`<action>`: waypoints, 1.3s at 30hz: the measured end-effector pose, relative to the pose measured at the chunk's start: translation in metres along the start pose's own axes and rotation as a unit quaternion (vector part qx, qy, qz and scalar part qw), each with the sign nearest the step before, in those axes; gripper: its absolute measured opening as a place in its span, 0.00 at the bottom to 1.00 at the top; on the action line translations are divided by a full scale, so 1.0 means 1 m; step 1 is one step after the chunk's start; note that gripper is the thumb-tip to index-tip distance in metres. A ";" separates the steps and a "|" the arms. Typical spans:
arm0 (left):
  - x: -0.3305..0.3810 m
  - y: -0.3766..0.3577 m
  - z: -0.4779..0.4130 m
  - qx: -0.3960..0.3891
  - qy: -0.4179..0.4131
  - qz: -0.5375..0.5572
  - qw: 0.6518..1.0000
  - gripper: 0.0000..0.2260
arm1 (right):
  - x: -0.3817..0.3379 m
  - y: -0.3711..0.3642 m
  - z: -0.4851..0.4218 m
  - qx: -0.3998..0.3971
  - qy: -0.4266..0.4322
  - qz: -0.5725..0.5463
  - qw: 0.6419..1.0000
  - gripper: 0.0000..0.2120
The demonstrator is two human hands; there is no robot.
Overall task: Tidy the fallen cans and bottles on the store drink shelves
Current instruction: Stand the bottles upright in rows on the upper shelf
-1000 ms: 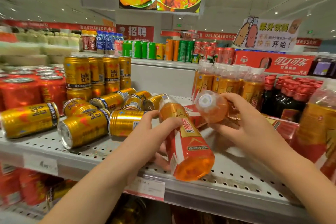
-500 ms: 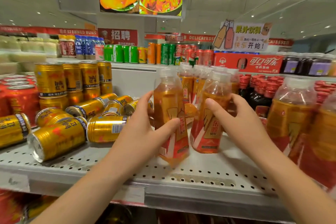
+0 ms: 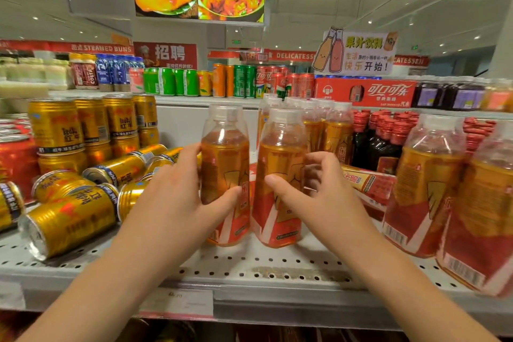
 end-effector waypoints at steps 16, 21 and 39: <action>-0.023 0.000 0.000 -0.029 0.071 0.073 0.994 0.23 | -0.001 -0.030 -0.008 -0.040 0.010 0.020 0.999 0.33; -0.033 -0.004 -0.011 0.007 0.088 0.140 0.986 0.23 | 0.008 -0.021 -0.002 -0.003 0.022 0.015 1.000 0.40; -0.058 -0.026 -0.161 -0.079 0.138 0.177 0.971 0.13 | 0.031 0.043 -0.065 0.063 -0.058 0.084 0.993 0.39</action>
Point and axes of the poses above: each hand's wrist, its own z-axis away from the middle knuckle, its own y-axis out of the back of the hand, x = y × z, the point moved 10 cm from there along -z, towards the middle knuckle, and after that the axes turned 10 degrees about -x, right-handed, at the moved point
